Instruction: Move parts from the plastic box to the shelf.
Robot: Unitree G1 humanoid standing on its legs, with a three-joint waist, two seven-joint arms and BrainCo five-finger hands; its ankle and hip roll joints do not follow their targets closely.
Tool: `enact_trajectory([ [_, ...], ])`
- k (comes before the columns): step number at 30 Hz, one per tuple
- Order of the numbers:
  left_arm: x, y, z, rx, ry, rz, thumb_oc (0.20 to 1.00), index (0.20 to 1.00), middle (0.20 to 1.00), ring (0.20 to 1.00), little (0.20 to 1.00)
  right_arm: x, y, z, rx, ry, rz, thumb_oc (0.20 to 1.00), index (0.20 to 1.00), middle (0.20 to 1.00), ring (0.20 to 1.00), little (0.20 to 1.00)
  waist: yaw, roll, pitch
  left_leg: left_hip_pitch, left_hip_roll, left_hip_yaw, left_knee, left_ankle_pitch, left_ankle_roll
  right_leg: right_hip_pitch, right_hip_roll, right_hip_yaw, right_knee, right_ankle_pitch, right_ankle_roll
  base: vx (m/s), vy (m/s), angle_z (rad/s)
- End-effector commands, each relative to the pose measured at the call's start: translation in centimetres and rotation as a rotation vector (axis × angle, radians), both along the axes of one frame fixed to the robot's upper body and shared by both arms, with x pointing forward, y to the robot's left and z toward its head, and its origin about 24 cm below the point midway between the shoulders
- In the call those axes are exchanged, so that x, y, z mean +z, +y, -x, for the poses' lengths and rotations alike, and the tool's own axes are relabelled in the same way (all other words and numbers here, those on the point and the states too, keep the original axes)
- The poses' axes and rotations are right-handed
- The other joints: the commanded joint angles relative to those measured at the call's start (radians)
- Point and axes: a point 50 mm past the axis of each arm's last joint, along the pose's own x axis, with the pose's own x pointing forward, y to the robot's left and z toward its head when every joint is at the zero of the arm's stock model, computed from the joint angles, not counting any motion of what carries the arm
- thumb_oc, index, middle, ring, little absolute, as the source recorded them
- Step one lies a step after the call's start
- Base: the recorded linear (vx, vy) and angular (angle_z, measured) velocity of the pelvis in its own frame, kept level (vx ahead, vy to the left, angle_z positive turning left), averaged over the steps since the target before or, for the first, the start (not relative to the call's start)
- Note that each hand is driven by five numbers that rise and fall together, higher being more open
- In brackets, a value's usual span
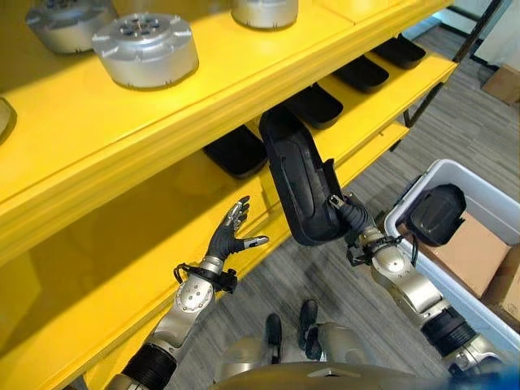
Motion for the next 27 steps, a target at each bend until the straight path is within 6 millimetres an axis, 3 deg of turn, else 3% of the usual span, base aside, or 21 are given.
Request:
enact_trajectory([
  [1, 1.3, -0.2, -0.1, -0.071, -0.089, -0.007, 1.000, 1.000, 1.000, 1.000, 1.000, 3.1, 0.0, -1.4, 0.003, -0.156, -0.102, 0.200, 0.200, 0.200, 0.200, 0.200, -0.005, -0.031, -0.019, -0.003, -0.013, 0.021, 0.005, -0.081, -0.017, 0.030, 0.031, 0.070, -0.064, 0.043, 0.047, 0.12, -0.067, 0.84],
  [12, 1.0, 0.6, 1.1, -0.065, -0.027, 0.020, 1.000, 1.000, 1.000, 1.000, 1.000, 3.5, 0.6, -1.2, 0.000, -0.230, -0.009, 0.200, 0.200, 0.200, 0.200, 0.200, 0.021, -0.013, -0.014, -0.011, -0.007, 0.045, 0.029, -0.079, -0.029, 0.121, 0.018, 0.042, -0.120, 0.004, 0.024, 0.08, -0.085, 0.13],
  [17, 1.0, 0.7, 1.3, -0.070, -0.040, 0.018, 1.000, 1.000, 1.000, 1.000, 1.000, 3.9, 0.6, -1.0, 0.011, -0.270, 0.015, 0.200, 0.200, 0.200, 0.200, 0.200, 0.009, 0.000, 0.000, -0.045, 0.007, 0.100, 0.106, -0.097, -0.047, 0.133, 0.003, 0.020, -0.114, -0.016, 0.012, 0.01, -0.015, 0.06],
  [19, 1.1, 0.6, 1.0, -0.097, -0.044, 0.020, 1.000, 1.000, 1.000, 1.000, 1.000, 3.6, 0.0, -0.9, -0.011, -0.245, -0.003, 0.200, 0.200, 0.200, 0.200, 0.200, -0.014, 0.000, 0.003, -0.048, 0.036, 0.201, 0.142, -0.112, -0.061, 0.146, -0.019, -0.027, -0.125, -0.011, 0.015, -0.02, -0.022, 0.26],
  [20, 1.2, 0.4, 0.7, -0.127, -0.041, 0.027, 1.000, 1.000, 1.000, 1.000, 1.000, 3.6, -0.5, -0.6, -0.041, -0.238, -0.008, 0.200, 0.200, 0.200, 0.200, 0.200, -0.033, -0.002, 0.000, -0.038, 0.066, 0.284, 0.148, -0.115, -0.070, 0.149, -0.032, -0.069, -0.126, -0.012, 0.017, 0.02, -0.004, 0.82],
  [22, 1.3, -0.3, 0.2, -0.169, -0.038, 0.052, 1.000, 1.000, 1.000, 1.000, 1.000, 3.5, -1.2, -0.3, -0.078, -0.238, -0.001, 0.200, 0.200, 0.200, 0.200, 0.200, -0.063, 0.001, -0.003, -0.015, 0.110, 0.358, 0.158, -0.134, -0.089, 0.162, -0.047, -0.118, -0.111, -0.036, 0.024, 0.02, 0.030, 1.76],
  [25, 1.6, -1.2, 0.0, -0.187, -0.054, 0.068, 1.000, 1.000, 1.000, 1.000, 1.000, 3.9, -1.8, -0.4, -0.076, -0.258, 0.017, 0.200, 0.200, 0.200, 0.200, 0.200, -0.075, -0.007, 0.005, -0.033, 0.165, 0.368, 0.196, -0.125, -0.113, 0.152, -0.069, -0.137, -0.079, -0.052, 0.008, -0.04, 0.090, 1.58],
  [27, 2.1, -1.5, -0.1, -0.142, -0.095, 0.033, 1.000, 1.000, 1.000, 1.000, 1.000, 4.5, -2.2, -0.8, -0.050, -0.269, 0.021, 0.200, 0.200, 0.200, 0.200, 0.200, -0.076, -0.003, 0.008, -0.042, 0.243, 0.330, 0.195, -0.045, -0.163, 0.141, -0.082, -0.127, -0.063, -0.072, -0.013, -0.07, 0.285, 0.41],
])
